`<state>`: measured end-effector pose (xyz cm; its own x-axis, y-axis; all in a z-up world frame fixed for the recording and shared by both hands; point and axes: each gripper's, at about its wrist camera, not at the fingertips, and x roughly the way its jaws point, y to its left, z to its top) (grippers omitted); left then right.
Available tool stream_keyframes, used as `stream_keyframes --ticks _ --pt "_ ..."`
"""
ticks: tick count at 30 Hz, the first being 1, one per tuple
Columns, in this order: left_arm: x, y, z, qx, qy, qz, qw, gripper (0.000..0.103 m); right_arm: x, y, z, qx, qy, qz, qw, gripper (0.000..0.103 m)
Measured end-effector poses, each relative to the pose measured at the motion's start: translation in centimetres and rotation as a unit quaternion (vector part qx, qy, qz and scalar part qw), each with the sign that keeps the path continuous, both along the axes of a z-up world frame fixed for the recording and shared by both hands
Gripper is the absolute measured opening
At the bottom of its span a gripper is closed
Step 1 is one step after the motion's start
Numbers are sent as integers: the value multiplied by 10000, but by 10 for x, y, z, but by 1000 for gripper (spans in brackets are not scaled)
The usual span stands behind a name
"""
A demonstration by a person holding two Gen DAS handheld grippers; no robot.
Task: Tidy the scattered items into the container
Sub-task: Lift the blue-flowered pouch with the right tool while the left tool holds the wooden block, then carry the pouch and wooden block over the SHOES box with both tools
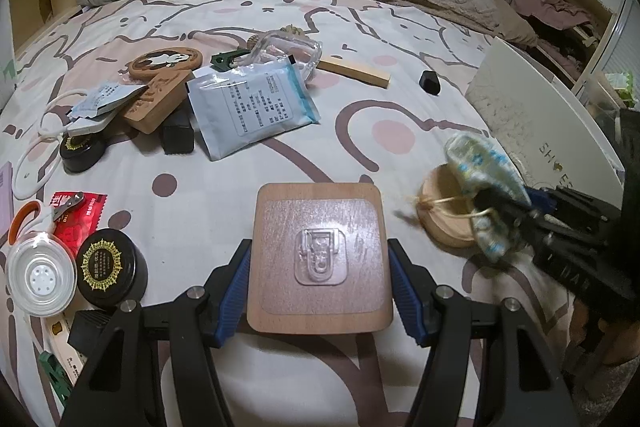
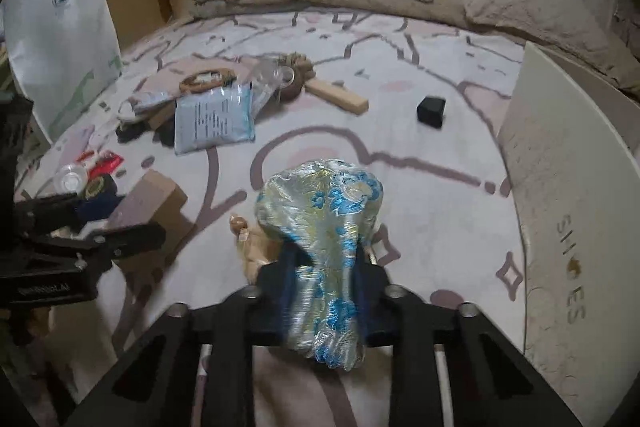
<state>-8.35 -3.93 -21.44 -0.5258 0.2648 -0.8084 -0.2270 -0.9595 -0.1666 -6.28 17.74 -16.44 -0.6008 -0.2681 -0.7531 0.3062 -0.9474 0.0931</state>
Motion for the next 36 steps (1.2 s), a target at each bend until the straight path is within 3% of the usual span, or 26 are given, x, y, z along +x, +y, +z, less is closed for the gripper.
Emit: stream_keyframes --ticks 4,24,29,36 --pt "0 -2 2 19 20 27 10000 64 0 4 9 -108 171 -1 9998 12" --pt "1 -4 12 113 342 81 9993 64 19 9 77 -445 1212 -4 9916 12" --pt "1 -3 16 76 514 127 9986 64 18 19 103 -609 1549 -104 9860 12" --pt "-4 -3 7 95 382 168 9991 64 14 31 150 -777 2175 -323 9724 12"
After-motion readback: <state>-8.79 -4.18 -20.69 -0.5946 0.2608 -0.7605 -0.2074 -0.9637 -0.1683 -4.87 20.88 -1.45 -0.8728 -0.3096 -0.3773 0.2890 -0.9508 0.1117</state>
